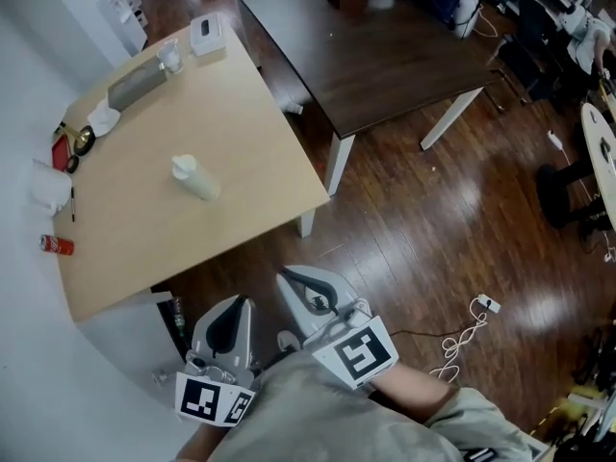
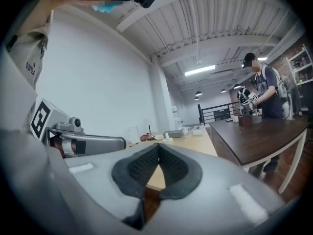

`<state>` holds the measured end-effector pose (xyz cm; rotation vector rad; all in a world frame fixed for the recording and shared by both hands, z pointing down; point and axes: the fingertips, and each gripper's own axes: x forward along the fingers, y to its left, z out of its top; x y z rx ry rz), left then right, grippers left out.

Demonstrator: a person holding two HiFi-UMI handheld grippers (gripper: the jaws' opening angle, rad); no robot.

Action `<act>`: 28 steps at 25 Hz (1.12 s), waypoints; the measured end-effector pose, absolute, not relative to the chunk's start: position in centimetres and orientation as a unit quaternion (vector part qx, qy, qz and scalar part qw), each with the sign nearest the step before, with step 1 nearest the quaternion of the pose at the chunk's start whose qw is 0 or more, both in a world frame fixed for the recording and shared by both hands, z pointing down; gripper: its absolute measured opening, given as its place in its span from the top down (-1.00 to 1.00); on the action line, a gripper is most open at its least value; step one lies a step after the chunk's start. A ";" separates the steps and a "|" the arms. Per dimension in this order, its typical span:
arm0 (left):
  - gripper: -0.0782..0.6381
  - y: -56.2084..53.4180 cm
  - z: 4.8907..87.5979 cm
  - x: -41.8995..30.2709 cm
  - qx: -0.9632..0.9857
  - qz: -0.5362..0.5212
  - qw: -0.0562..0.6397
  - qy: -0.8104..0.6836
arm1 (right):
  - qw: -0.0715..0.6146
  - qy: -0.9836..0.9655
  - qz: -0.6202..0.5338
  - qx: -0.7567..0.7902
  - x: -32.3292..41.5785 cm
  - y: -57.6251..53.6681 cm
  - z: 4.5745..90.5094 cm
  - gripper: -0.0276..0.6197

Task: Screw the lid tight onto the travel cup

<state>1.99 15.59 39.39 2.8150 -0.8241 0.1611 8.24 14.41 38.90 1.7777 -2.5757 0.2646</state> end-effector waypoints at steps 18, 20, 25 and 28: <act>0.78 25.4 40.0 -5.8 0.952 0.023 0.107 -0.285 | 0.056 -0.794 0.083 0.600 3.3 27.3 38.3 0.91; 0.78 26.7 40.0 -4.8 0.952 0.027 0.105 -0.287 | 0.044 -0.801 0.082 0.592 3.7 28.4 37.9 0.91; 0.78 30.2 40.4 -1.1 0.949 0.031 0.092 -0.299 | 0.037 -0.815 0.082 0.572 6.0 32.1 39.0 0.91; 0.78 32.6 40.8 0.7 0.939 0.030 0.103 -0.328 | 0.026 -0.823 0.085 0.561 7.8 34.4 39.5 0.91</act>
